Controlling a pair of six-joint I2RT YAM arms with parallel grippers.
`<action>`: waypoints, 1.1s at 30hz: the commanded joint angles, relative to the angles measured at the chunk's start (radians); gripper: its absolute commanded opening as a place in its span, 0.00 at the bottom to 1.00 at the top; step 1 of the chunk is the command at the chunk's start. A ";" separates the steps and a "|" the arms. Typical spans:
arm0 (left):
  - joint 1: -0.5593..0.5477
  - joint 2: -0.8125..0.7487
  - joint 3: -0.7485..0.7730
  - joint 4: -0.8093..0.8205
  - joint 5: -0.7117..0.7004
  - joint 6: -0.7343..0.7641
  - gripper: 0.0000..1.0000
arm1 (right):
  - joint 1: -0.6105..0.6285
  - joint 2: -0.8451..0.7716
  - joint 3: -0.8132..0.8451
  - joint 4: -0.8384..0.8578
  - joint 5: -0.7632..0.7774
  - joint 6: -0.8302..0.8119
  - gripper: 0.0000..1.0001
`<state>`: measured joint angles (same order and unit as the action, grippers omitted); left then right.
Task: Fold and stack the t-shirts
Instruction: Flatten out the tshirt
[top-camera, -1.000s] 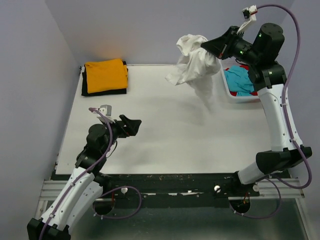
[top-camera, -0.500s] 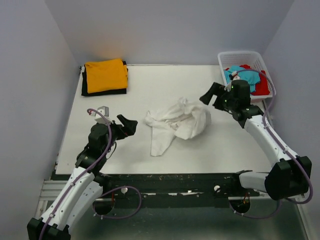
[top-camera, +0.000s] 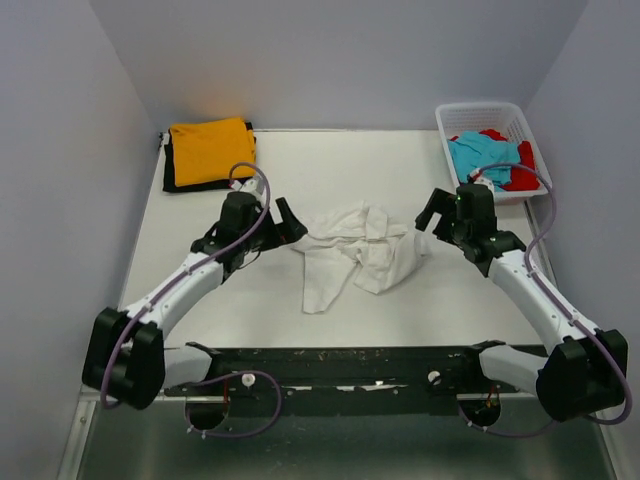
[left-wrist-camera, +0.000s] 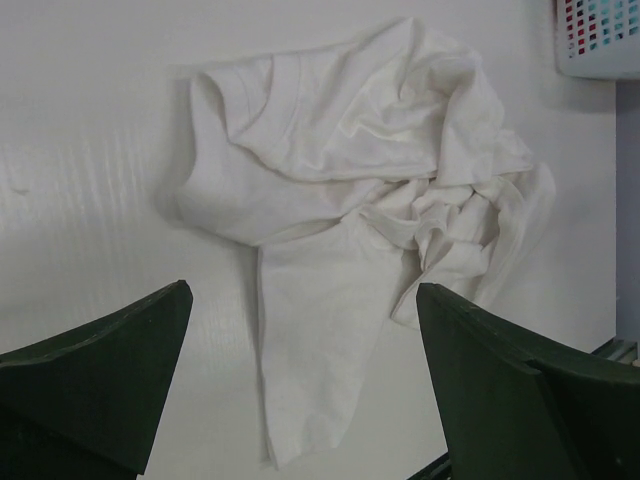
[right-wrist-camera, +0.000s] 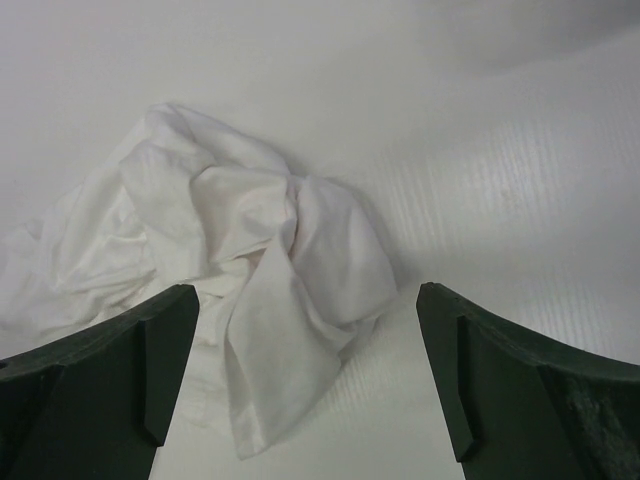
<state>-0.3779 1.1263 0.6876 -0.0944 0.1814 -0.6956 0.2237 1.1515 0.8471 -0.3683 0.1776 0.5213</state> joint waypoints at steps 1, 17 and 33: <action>-0.010 0.224 0.143 -0.044 0.019 0.024 0.99 | 0.024 -0.006 -0.047 0.114 -0.112 -0.050 1.00; -0.006 0.690 0.454 -0.195 0.013 -0.024 0.83 | 0.260 0.164 0.006 0.211 -0.014 -0.085 1.00; -0.006 0.636 0.354 -0.088 0.054 -0.025 0.00 | 0.335 0.555 0.256 0.155 0.162 0.021 0.92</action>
<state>-0.3817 1.8084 1.0725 -0.2150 0.2218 -0.7227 0.5354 1.6276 1.0477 -0.1600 0.2268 0.4896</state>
